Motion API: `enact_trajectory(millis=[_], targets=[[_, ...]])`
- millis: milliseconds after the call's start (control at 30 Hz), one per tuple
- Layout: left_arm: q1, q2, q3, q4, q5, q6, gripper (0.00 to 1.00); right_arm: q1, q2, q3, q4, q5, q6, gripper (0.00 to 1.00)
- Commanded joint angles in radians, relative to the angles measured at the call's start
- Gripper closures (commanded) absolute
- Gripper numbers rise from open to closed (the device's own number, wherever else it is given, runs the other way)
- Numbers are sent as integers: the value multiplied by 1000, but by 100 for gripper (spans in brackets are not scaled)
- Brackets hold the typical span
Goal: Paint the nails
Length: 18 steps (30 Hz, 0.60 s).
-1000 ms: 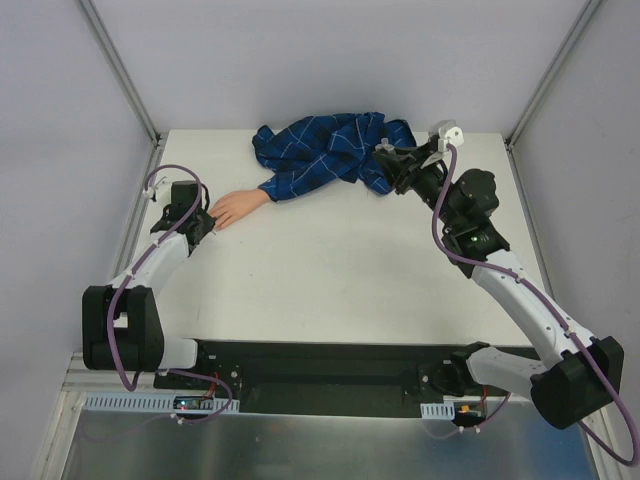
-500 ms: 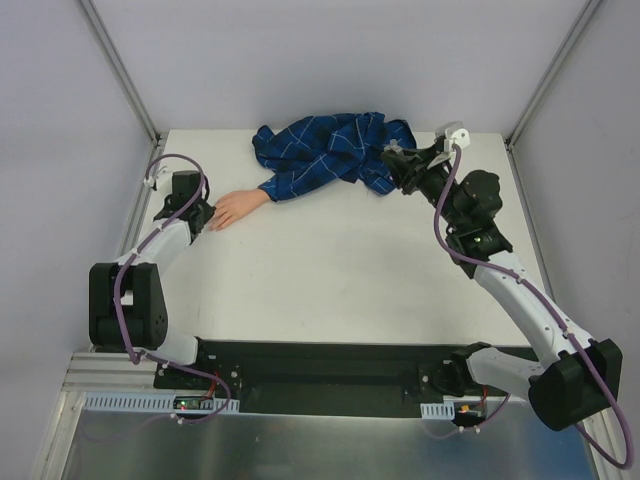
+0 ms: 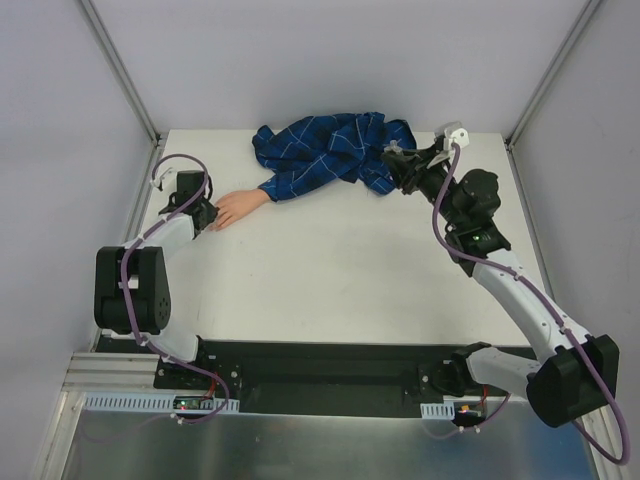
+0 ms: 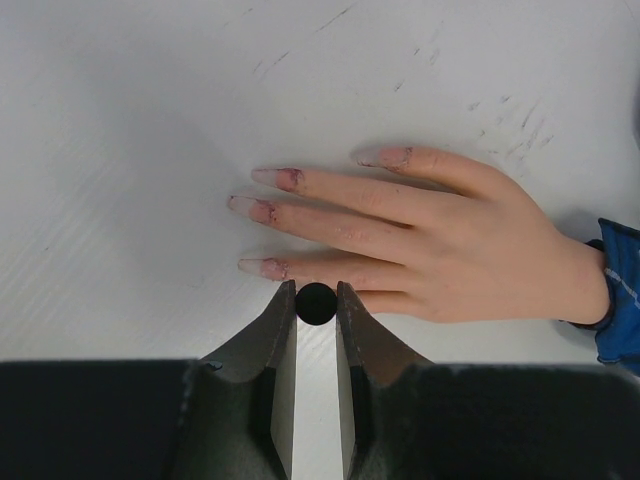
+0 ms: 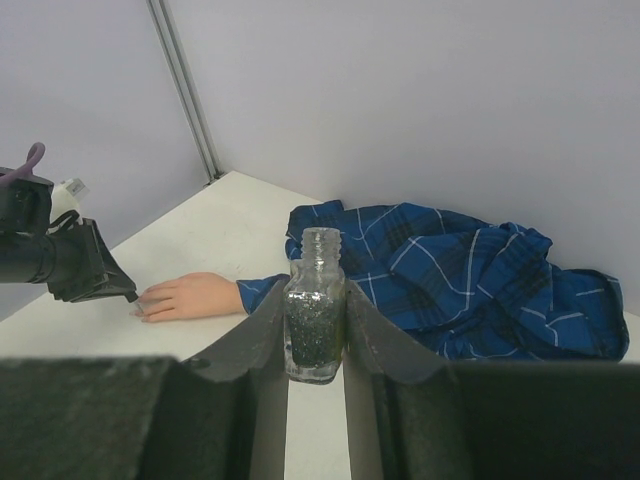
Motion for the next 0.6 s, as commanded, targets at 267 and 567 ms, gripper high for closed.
enact_trajectory(millis=[267, 567], targets=[[8, 46, 54, 30, 22, 5, 100, -15, 14, -1, 102, -35, 32, 100], [7, 53, 46, 16, 26, -15, 100, -20, 16, -4, 108, -41, 39, 100]])
